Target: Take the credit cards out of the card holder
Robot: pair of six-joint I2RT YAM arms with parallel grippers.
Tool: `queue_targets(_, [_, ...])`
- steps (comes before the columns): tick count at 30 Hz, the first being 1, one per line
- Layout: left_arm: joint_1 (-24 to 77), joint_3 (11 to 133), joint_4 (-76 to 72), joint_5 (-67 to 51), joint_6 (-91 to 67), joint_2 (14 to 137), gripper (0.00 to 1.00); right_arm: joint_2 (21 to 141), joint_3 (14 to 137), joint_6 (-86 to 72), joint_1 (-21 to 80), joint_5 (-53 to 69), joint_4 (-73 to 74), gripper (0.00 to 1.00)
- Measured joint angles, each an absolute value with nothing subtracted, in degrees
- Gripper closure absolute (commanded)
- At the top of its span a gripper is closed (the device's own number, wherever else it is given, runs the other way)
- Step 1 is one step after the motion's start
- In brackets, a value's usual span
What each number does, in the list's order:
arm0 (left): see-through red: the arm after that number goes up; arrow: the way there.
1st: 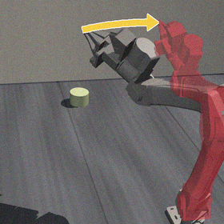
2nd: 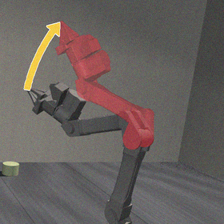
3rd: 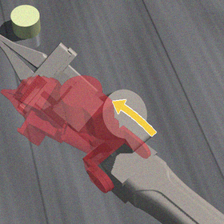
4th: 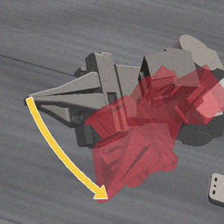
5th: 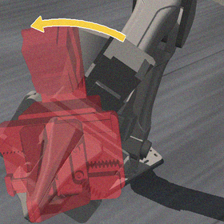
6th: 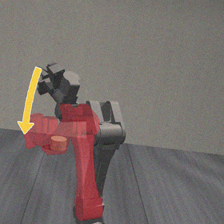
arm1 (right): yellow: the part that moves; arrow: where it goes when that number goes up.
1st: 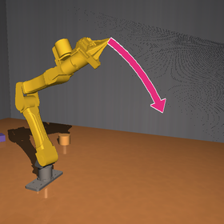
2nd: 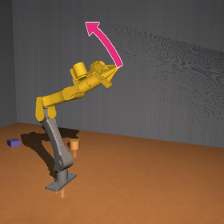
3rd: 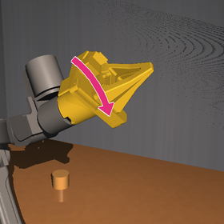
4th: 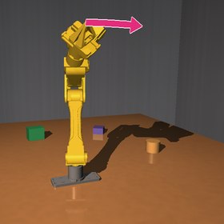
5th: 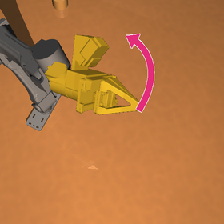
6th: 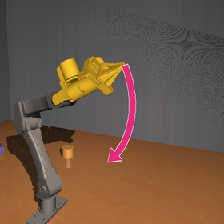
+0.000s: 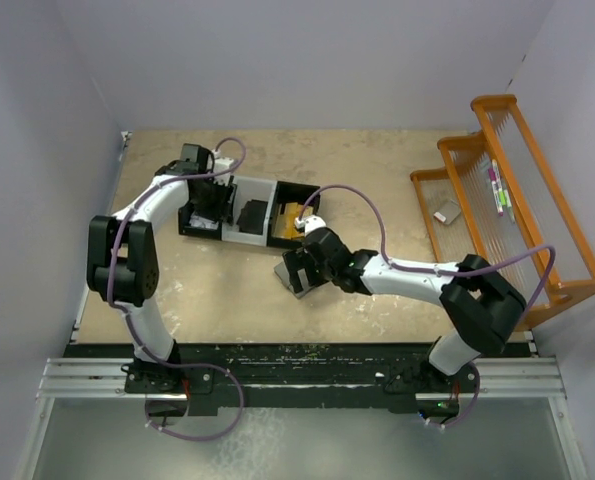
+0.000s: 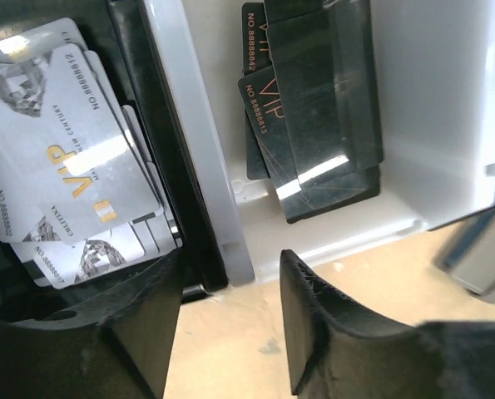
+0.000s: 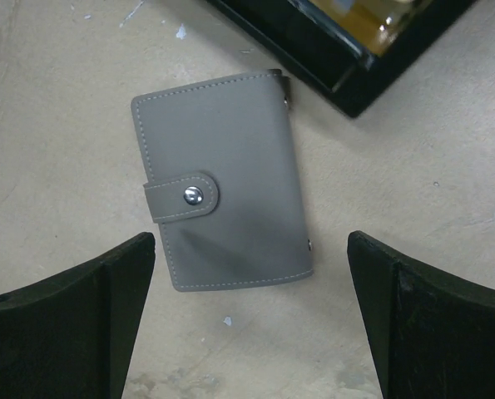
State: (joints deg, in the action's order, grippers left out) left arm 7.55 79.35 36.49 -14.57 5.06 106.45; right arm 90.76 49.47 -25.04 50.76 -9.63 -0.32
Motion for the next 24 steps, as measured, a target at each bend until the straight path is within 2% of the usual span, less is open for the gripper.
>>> queue_targets(4, [8.14,79.11,38.41,-16.64,3.33,103.18,0.31,91.68,49.36,-24.60,52.56,-11.00,-0.82,0.00])
queue_targets(12, [7.22,79.05,42.00,-18.61,1.50,94.80,0.23,96.20,49.36,-21.96,54.98,-13.02,-2.02,0.01])
queue_targets(16, [5.96,79.05,45.17,-20.64,1.61,90.37,0.15,96.99,49.50,-20.14,55.61,-13.37,-3.57,0.10])
queue_targets(24, [-2.46,80.20,54.46,-26.06,5.63,83.29,0.12,97.76,49.78,-17.69,57.56,-14.39,-5.26,0.39])
